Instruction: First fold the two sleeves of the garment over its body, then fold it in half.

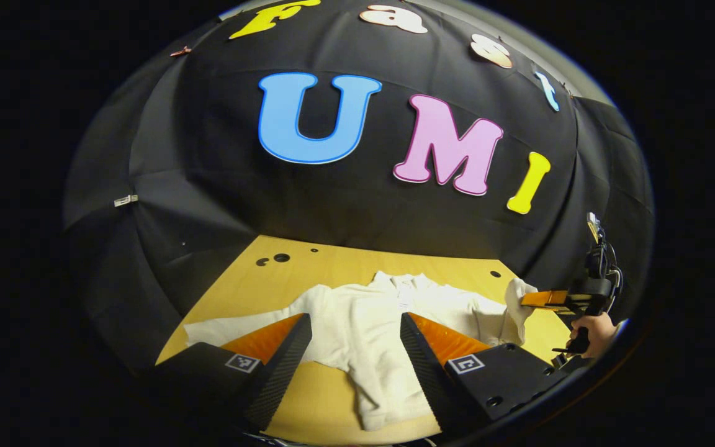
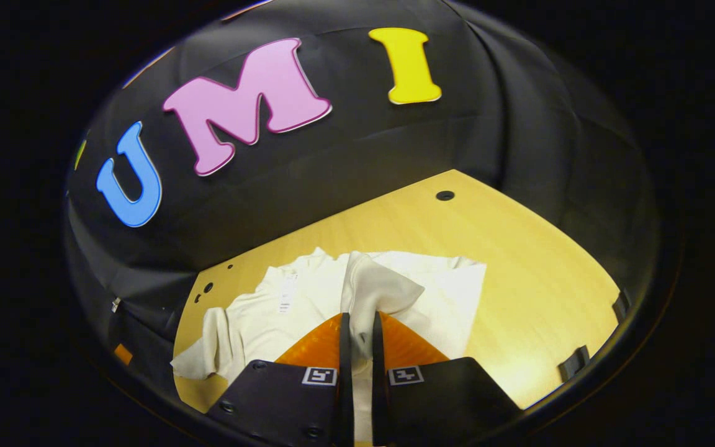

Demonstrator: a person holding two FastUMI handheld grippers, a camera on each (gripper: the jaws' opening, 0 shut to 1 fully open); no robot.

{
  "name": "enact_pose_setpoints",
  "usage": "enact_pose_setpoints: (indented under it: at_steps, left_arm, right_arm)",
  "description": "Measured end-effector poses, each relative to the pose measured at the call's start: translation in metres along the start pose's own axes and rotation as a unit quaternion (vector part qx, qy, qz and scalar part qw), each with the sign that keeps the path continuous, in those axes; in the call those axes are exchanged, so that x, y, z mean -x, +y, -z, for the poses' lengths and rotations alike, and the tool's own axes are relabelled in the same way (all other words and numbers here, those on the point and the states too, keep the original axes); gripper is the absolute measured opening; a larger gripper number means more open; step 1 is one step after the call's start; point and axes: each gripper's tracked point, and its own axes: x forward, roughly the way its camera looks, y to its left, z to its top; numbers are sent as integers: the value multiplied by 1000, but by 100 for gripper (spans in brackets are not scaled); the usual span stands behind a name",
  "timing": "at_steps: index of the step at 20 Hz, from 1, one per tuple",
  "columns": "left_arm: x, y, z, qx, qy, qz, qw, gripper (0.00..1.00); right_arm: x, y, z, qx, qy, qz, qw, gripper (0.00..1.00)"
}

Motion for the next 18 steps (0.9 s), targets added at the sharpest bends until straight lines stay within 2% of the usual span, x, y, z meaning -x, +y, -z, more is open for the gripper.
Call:
enact_pose_setpoints:
  at_steps: [6, 7, 8, 12, 13, 14, 18]
  left_arm:
    - [-6, 64, 8, 28, 7, -34, 999, 94]
    - [-8, 74, 12, 32, 9, -40, 999, 90]
    - [-10, 82, 14, 36, 12, -46, 998, 94]
    - [-17, 113, 28, 45, 25, -66, 997, 94]
    - [-17, 119, 30, 46, 29, -71, 996, 90]
    - [-18, 129, 36, 49, 32, -78, 995, 94]
    - [-24, 156, 51, 53, 46, -99, 993, 94]
  right_arm:
    - [-39, 87, 42, 43, 40, -43, 997, 15]
    - [-45, 97, 51, 52, 48, -47, 996, 15]
    - [-49, 105, 60, 61, 56, -50, 995, 15]
    - [-68, 121, 103, 94, 95, -58, 989, 15]
    - [-73, 122, 112, 101, 106, -57, 988, 15]
    - [-76, 122, 123, 106, 118, -55, 986, 15]
    - [-90, 117, 160, 111, 170, -42, 978, 16]
